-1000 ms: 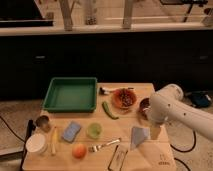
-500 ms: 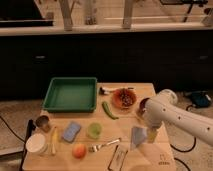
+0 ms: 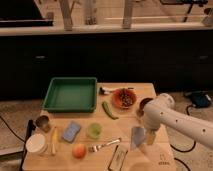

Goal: Place towel in tray

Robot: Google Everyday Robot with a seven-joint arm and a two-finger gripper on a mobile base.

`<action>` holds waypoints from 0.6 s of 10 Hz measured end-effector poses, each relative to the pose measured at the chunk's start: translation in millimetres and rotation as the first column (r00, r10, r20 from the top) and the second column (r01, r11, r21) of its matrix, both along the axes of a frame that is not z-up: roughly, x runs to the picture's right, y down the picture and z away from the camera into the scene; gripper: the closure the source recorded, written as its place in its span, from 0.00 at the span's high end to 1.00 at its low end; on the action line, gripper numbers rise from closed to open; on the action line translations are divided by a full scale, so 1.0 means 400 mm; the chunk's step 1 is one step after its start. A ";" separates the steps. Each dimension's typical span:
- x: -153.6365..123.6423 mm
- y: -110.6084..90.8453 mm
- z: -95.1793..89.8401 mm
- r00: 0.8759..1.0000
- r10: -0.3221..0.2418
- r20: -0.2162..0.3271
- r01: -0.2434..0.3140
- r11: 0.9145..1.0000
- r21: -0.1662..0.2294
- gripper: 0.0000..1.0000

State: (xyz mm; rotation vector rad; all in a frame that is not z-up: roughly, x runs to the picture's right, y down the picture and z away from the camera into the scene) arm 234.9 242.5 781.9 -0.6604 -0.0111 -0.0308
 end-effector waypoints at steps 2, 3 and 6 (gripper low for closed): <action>0.001 0.013 0.019 1.000 -0.009 0.018 0.009 1.000 -0.005 0.80; 0.000 0.015 0.025 1.000 -0.012 0.025 0.012 1.000 -0.006 0.80; 0.000 0.029 0.043 0.999 -0.012 0.043 0.013 1.000 -0.009 0.80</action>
